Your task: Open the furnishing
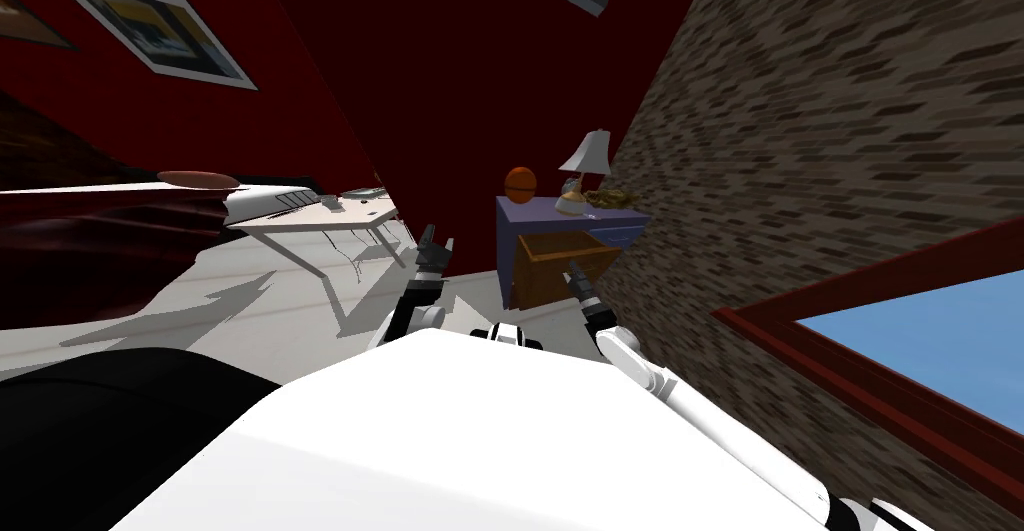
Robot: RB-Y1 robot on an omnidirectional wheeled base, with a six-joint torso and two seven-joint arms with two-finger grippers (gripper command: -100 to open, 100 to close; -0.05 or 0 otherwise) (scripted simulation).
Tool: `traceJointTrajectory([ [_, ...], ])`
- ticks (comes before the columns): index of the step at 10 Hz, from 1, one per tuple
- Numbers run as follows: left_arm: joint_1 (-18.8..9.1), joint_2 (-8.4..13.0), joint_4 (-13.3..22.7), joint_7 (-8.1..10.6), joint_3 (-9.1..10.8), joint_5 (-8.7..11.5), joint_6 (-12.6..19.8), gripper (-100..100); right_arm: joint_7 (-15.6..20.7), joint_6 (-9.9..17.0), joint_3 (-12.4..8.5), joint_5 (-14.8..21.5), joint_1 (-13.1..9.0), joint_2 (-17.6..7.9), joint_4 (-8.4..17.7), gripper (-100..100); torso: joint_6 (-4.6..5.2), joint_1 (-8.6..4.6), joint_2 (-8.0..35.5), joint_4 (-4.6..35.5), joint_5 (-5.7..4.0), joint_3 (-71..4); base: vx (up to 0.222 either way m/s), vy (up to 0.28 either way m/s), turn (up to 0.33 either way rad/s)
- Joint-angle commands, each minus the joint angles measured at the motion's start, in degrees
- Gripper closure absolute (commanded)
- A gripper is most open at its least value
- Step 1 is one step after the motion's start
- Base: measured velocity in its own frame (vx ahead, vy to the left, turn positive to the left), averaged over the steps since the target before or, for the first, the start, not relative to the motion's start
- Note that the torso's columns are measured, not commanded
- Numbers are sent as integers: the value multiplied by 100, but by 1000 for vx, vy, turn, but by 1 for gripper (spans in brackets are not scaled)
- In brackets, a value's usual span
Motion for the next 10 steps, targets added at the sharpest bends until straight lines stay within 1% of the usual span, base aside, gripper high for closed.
traceJointTrajectory([
  [1,0,0,0,0,0,0,0,0,-106,-290,-197,-217,-207,-188,-85,-100,-1,-8,9,2,-2,6,-37,48,-33],
  [2,0,0,0,0,0,0,0,0,-152,-436,-308,-337,-291,-301,-153,-100,1,-19,13,2,-7,9,-41,50,-33],
  [3,0,0,0,0,0,0,0,0,-175,-510,-364,-397,-333,-357,-186,-100,3,-24,17,2,-9,12,-42,42,-32],
  [4,0,0,0,0,0,0,0,0,-153,-465,-320,-364,-275,-321,-160,-100,5,-22,30,16,-2,17,-14,13,-11],
  [5,0,1,0,0,0,0,0,0,-152,-494,-331,-377,-268,-332,-170,0,2,-21,31,14,-4,20,-6,0,-18],
  [10,0,1,0,0,0,0,0,0,-153,-502,-316,-377,-247,-334,-158,0,2,-21,13,0,-8,9,-1,0,-1],
])
